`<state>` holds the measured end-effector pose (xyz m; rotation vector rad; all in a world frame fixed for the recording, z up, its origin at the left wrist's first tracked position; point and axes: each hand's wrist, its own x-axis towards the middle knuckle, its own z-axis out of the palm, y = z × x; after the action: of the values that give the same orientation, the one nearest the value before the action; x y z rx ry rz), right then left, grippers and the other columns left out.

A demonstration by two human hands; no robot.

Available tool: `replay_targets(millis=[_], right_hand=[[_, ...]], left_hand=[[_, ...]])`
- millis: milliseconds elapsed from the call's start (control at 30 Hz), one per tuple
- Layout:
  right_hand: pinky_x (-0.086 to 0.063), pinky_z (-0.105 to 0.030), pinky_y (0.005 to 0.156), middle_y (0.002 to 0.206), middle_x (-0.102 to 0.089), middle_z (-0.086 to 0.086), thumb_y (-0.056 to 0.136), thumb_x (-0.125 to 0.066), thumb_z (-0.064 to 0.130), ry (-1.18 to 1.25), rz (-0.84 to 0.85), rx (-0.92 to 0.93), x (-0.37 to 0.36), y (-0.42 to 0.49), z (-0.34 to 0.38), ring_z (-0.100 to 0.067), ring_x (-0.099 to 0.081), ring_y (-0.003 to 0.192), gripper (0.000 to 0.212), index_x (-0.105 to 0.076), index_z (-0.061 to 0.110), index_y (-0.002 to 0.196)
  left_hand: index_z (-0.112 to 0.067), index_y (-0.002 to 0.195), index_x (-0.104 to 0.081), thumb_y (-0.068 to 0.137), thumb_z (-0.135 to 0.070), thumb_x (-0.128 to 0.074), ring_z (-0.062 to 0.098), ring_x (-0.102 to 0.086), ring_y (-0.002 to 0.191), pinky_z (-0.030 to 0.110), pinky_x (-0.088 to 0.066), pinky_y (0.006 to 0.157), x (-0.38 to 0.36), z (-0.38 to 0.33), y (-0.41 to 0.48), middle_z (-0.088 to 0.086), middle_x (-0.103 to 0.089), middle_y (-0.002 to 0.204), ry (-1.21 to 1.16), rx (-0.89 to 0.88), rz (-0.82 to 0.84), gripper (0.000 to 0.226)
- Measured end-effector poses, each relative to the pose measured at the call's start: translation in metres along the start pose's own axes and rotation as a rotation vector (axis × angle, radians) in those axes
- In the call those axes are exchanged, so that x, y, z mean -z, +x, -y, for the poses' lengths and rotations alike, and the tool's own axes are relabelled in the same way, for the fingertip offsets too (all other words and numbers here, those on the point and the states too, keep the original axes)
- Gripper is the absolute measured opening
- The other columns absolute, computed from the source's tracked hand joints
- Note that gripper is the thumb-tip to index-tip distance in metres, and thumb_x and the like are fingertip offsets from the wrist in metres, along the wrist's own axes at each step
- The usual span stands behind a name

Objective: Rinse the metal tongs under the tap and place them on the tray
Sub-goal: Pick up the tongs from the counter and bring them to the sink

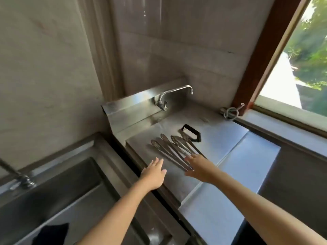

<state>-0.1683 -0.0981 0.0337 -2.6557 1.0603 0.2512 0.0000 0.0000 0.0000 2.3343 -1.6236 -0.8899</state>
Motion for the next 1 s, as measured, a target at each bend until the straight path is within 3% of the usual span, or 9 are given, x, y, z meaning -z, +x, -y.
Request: replay_targets(millis=[100, 233, 433, 633, 767, 900, 1000], right_hand=[[-0.041, -0.037, 0.099, 0.132, -0.048, -0.012, 0.085, -0.062, 0.038, 0.074, -0.064, -0.103, -0.030, 0.008, -0.012, -0.028, -0.042, 0.122, 0.058, -0.041, 0.009, 0.131], [-0.036, -0.038, 0.105, 0.139, -0.043, -0.011, 0.085, -0.062, 0.037, 0.117, -0.136, -0.186, -0.059, 0.026, -0.019, -0.028, -0.036, 0.128, 0.065, -0.035, 0.009, 0.138], [-0.038, -0.037, 0.103, 0.135, -0.045, -0.012, 0.090, -0.055, 0.036, 0.103, -0.286, -0.183, -0.080, 0.049, -0.015, -0.029, -0.040, 0.124, 0.053, -0.040, 0.010, 0.133], [-0.037, -0.035, 0.101, 0.126, -0.049, -0.011, 0.095, -0.048, 0.024, 0.202, -0.347, -0.177, -0.083, 0.062, -0.014, -0.027, -0.042, 0.117, 0.033, -0.050, 0.006, 0.122], [-0.037, -0.034, 0.096, 0.119, -0.049, -0.013, 0.096, -0.044, 0.021, 0.238, -0.359, -0.173, -0.082, 0.060, -0.010, -0.027, -0.042, 0.111, 0.025, -0.052, 0.003, 0.113], [-0.038, -0.034, 0.092, 0.112, -0.048, -0.011, 0.095, -0.044, 0.016, 0.301, -0.374, -0.115, -0.060, 0.060, 0.007, -0.026, -0.041, 0.104, 0.021, -0.051, 0.003, 0.110], [-0.037, -0.032, 0.089, 0.107, -0.047, -0.010, 0.094, -0.045, 0.016, 0.362, -0.398, -0.027, -0.031, 0.064, 0.033, -0.024, -0.040, 0.100, 0.020, -0.052, 0.002, 0.107]], left_hand=[[-0.020, 0.149, 0.001, 0.101, -0.032, -0.022, 0.018, 0.009, 0.145, 0.045, 0.001, 0.117, -0.033, -0.004, 0.020, 0.001, 0.008, 0.159, 0.149, 0.037, -0.035, 0.054], [-0.019, 0.149, 0.006, 0.100, -0.038, -0.021, 0.021, 0.017, 0.143, 0.043, 0.011, 0.114, -0.065, 0.006, 0.040, 0.002, 0.015, 0.157, 0.291, 0.036, -0.073, 0.059], [-0.016, 0.147, 0.010, 0.099, -0.045, -0.016, 0.019, 0.020, 0.142, 0.036, 0.015, 0.112, -0.083, 0.021, 0.046, 0.003, 0.018, 0.156, 0.313, -0.027, -0.185, 0.062], [-0.018, 0.147, 0.011, 0.099, -0.046, -0.017, 0.016, 0.021, 0.142, 0.034, 0.016, 0.112, -0.082, 0.025, 0.048, 0.001, 0.021, 0.155, 0.296, -0.050, -0.141, 0.063], [-0.020, 0.149, 0.005, 0.098, -0.048, -0.023, 0.014, 0.017, 0.143, 0.032, 0.013, 0.113, -0.063, 0.034, 0.049, 0.000, 0.013, 0.158, 0.176, -0.060, -0.065, 0.064], [-0.018, 0.149, 0.001, 0.097, -0.050, -0.027, 0.017, 0.013, 0.144, 0.033, 0.009, 0.114, -0.030, 0.049, 0.042, 0.003, 0.006, 0.159, -0.016, 0.020, -0.158, 0.067], [-0.023, 0.149, -0.001, 0.092, -0.056, -0.036, 0.021, 0.008, 0.145, 0.040, -0.002, 0.116, 0.011, 0.055, 0.030, 0.003, 0.005, 0.159, -0.398, 0.118, -0.187, 0.075]])
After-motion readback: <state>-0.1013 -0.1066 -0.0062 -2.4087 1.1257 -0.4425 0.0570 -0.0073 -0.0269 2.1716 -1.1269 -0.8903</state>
